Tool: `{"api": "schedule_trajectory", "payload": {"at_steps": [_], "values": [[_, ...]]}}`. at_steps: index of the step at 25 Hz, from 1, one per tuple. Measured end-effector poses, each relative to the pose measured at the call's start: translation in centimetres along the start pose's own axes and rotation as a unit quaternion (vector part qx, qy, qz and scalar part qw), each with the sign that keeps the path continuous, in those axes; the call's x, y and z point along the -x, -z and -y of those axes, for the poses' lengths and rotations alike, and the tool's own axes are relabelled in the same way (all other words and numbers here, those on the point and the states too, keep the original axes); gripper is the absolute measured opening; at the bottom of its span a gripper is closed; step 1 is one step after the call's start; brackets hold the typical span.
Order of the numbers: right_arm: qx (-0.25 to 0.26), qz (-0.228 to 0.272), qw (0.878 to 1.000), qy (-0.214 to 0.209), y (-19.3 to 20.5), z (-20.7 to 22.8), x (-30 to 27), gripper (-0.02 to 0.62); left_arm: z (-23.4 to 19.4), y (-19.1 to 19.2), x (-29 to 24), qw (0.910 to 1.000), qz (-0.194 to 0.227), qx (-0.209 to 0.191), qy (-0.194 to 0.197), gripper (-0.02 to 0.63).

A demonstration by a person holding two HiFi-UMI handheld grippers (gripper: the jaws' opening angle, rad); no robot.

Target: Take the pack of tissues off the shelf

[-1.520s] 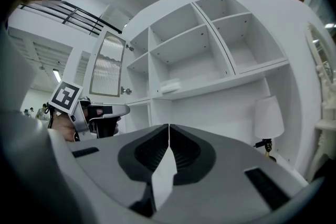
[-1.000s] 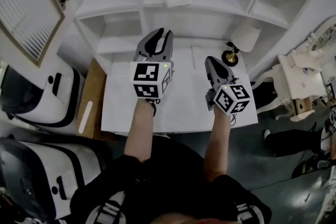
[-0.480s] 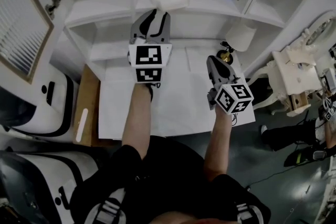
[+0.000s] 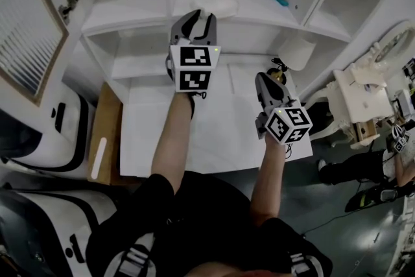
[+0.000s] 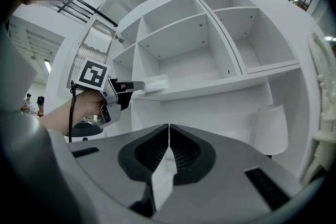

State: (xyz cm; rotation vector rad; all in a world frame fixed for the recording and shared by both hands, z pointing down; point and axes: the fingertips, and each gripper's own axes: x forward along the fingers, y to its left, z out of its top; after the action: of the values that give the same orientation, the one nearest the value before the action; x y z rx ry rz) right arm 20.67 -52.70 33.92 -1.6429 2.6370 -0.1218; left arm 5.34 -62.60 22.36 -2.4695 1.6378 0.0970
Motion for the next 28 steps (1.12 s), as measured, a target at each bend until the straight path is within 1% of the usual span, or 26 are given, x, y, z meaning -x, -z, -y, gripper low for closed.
{"api": "schedule_trajectory", "payload": {"at_steps": [3,8,10,18,22,28], "values": [[0.0,-0.003,1.0,0.0,0.2,-0.3,0.1,0.023,-0.3,0.3,-0.2,1.0,-0.002,0.004,0.001,0.107],[0.004,-0.007,1.0,0.003,0.4,-0.6,0.6,0.023,-0.3,0.3,0.0,1.0,0.004,0.003,0.0,0.037],[0.005,-0.007,1.0,0.004,0.3,-0.6,0.8,0.023,-0.4,0.2,0.2,0.9999,0.007,0.008,0.001,0.024],[0.012,-0.006,1.0,0.003,-0.2,-1.1,1.8,0.023,0.4,-0.8,2.9,0.9988,0.029,0.037,0.013,0.014],[0.012,-0.008,1.0,-0.005,0.0,-1.8,2.2,0.023,0.8,-0.8,4.9,0.9979,0.03,0.056,0.013,0.014],[0.015,-0.014,1.0,-0.02,0.1,-3.2,3.3,0.023,1.5,0.2,7.8,0.9973,0.017,0.071,0.003,0.013]]}}
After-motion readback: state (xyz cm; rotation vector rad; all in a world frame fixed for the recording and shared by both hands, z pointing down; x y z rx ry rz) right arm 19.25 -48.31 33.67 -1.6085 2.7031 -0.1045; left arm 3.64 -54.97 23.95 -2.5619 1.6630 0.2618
